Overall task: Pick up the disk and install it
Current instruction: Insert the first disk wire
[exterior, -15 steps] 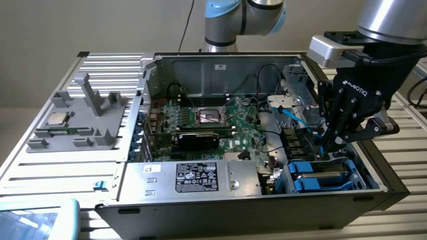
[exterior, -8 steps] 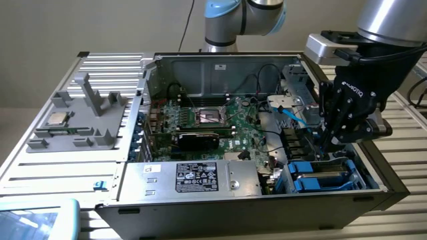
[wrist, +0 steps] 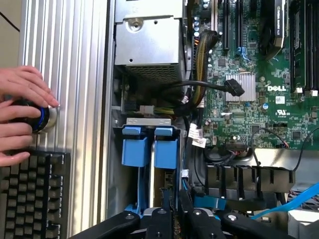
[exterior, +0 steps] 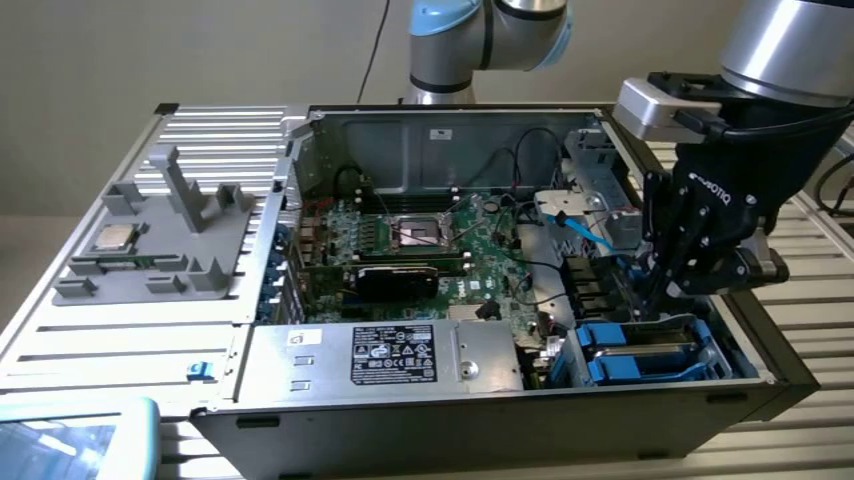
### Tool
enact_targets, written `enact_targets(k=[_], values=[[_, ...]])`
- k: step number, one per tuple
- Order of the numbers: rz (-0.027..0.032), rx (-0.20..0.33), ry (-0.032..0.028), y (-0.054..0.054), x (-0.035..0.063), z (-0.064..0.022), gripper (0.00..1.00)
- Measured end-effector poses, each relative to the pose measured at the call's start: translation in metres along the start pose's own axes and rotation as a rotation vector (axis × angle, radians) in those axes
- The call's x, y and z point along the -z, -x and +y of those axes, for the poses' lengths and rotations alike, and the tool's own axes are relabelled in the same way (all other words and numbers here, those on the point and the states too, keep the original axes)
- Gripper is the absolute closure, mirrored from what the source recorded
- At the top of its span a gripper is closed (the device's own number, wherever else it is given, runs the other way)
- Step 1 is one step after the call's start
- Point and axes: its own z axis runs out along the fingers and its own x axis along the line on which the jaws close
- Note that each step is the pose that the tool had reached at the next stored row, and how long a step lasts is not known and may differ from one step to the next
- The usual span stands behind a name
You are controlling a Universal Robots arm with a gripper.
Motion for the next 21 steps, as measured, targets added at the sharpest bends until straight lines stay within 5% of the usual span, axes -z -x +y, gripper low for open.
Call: enact_targets(k=[6, 10, 12, 21], values=[[-0.003, -0.001, 0.0001, -0.0044, -0.0049, -0.0012, 0.84], [-0.0246, 0.001, 0.0002, -0.0087, -0.0079, -0.0013, 0.84], [-0.03, 0.001, 0.0017, -0.01, -0.0081, -0.0013, 0.84], [-0.0328, 0.002, 0.0017, -0.0105, -0.0096, -0.0014, 0.84]])
